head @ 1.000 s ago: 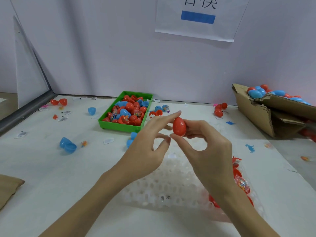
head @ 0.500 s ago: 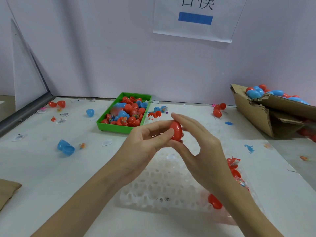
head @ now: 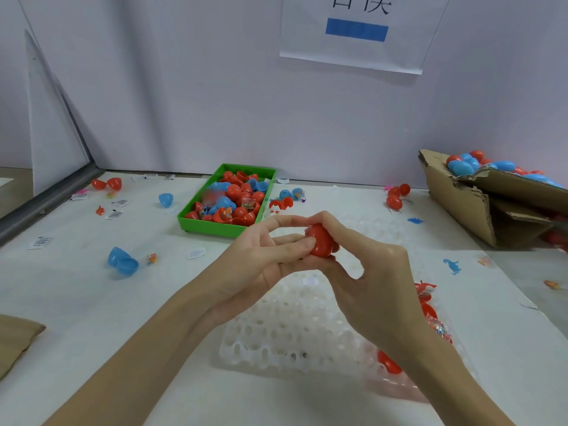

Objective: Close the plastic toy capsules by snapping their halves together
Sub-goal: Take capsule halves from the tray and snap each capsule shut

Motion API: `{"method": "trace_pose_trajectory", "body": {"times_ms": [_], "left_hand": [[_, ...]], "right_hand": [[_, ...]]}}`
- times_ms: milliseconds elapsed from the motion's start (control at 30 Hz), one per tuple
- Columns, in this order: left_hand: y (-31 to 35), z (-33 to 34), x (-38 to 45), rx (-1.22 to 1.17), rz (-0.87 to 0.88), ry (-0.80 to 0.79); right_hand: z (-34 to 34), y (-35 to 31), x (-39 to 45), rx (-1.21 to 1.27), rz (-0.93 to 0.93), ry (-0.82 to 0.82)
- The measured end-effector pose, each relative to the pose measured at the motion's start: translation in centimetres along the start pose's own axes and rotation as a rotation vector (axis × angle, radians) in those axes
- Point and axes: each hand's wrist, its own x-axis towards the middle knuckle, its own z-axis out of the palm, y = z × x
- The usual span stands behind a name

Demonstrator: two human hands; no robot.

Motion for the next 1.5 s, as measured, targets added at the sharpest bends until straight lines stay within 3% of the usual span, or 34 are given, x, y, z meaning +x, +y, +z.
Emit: {"method": "trace_pose_trajectory", "body": {"times_ms": [233, 333, 567, 767, 933, 1000, 1067, 1133, 1367, 1500], "left_hand": [[-0.6, 0.5, 0.1, -0.058, 0.001, -0.013], [0.0, 0.3, -0.1, -0.125, -0.001, -0.109], [0.3, 0.5, -0.5, -0.123, 0.019, -0.197], [-0.3, 1.2, -0.5, -0.149, -0.035, -0.271], [-0.3, 1.5, -0.4, -0.259, -0.174, -0.241], [-0.4, 1.4, -0.1, -0.119, -0.185, -0.151], [-0.6, 1.3, 0.0, 0.127, -0.117, 0.042], [-0.9, 1.1, 0.0, 0.186, -0.049, 0.118], [-0.5, 0.6, 0.1, -0.039, -0.090, -0.080], [-0.7, 0.8, 0.1, -0.095, -0.115, -0.108]], "right_hand": [[0.5, -0.2, 0.1, -0.010, -0.059, 0.040], [0.6, -0.3, 0.0, 0.112, -0.042, 0.077], [0.6, -1.4, -0.3, 0.404, 0.086, -0.025], [0.2, -1.2, -0.3, 0.253, 0.039, 0.005], [0.4, -0.6, -0.3, 0.146, 0.025, -0.012], [0.7, -0.4, -0.3, 0.065, 0.023, -0.004], [0.9, 0.0, -0.2, -0.040, 0.008, 0.021], [0.9, 0.5, -0.1, -0.090, 0.007, 0.023], [0.6, 0.6, 0.1, -0.013, 0.018, 0.033], [0.9, 0.0, 0.0, 0.208, 0.076, -0.036]]}}
